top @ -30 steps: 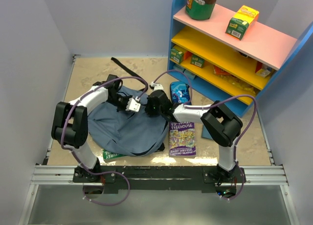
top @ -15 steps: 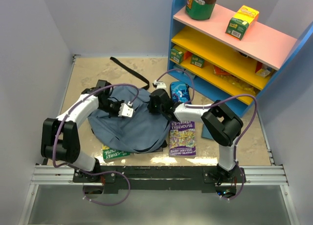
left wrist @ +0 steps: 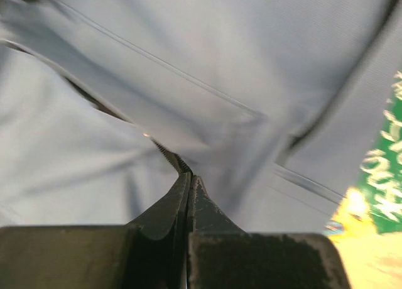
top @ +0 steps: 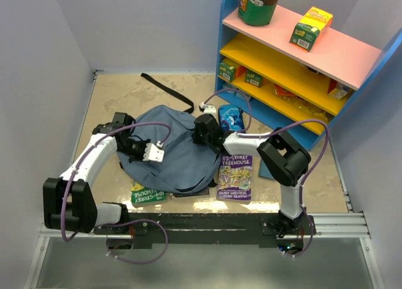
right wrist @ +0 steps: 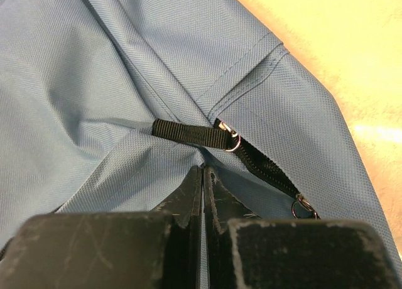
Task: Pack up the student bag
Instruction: Unzip the student bag at the center of the board.
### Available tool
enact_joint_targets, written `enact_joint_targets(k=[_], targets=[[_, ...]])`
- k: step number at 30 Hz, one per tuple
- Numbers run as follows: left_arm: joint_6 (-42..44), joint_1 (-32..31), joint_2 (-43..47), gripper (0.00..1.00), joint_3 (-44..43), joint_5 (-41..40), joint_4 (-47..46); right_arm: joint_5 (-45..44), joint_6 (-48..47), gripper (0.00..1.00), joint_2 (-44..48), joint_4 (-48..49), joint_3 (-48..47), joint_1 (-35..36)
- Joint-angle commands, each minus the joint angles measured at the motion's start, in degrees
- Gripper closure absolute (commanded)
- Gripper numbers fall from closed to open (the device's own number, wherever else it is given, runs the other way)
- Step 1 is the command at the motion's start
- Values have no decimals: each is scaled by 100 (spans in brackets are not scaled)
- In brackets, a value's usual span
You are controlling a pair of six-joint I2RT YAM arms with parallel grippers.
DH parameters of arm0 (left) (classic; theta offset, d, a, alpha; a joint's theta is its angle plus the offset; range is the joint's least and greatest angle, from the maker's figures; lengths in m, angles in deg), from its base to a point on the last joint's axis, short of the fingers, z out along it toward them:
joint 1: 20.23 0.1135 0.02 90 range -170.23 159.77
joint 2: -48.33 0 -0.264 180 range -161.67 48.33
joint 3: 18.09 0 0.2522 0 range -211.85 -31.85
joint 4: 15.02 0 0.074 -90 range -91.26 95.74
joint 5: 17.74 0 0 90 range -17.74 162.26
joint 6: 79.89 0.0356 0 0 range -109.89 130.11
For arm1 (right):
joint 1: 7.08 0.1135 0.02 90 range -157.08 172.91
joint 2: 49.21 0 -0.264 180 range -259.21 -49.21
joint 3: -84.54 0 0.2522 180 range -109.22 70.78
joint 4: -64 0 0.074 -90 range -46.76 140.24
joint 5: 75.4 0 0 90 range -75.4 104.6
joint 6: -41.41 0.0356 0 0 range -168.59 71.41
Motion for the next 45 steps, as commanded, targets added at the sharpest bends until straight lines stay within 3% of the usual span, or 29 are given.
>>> enact_joint_targets(k=[1, 5, 6, 7, 9, 11, 13, 16, 17, 18, 20, 27, 33, 40, 45], targets=[[205, 171, 292, 100, 341, -524, 853, -773, 93, 100, -80, -42, -112, -241], [188, 206, 512, 100, 509, -595, 907, -651, 85, 100, 34, 99, -182, -241], [153, 198, 548, 100, 509, -560, 881, -598, 76, 86, 78, 99, -218, -241], [126, 198, 565, 95, 440, -447, 855, -467, 49, 74, 122, 91, -235, -232], [-163, 198, 548, 64, 282, -184, 671, -474, 40, 57, 324, -84, -332, -162], [-574, 198, 478, 51, -43, 2, 460, -527, 32, 50, 508, -269, -437, -57], [-1014, 198, 434, 51, -272, 282, -180, -545, 49, 44, 623, -436, -446, 40], [-2068, 198, 399, 50, -230, 555, -1497, -623, 119, 43, 641, -656, -534, 277], [-2828, 198, 390, 50, -159, 557, -1945, -754, 128, 43, 615, -744, -647, 399], [-3236, 189, 364, 50, -72, 530, -2889, -808, 128, 44, 606, -840, -683, 462], [-4070, 163, 258, 51, 192, 294, -3721, -870, 128, 45, 693, -885, -640, 497], [-4523, -601, -576, 54, 298, -838, -5076, -984, -56, 46, 1502, -972, -262, 418], [-4489, -901, -841, 52, 492, -920, -4799, -1028, -4, 46, 1651, -1070, -69, 401], [-4277, -910, -849, 18, 518, -569, -4094, -993, 40, 46, 1836, -982, 380, 234], [-4102, -919, -1113, 14, 631, -699, -4075, -1010, 58, 46, 1844, -982, 441, 225]])
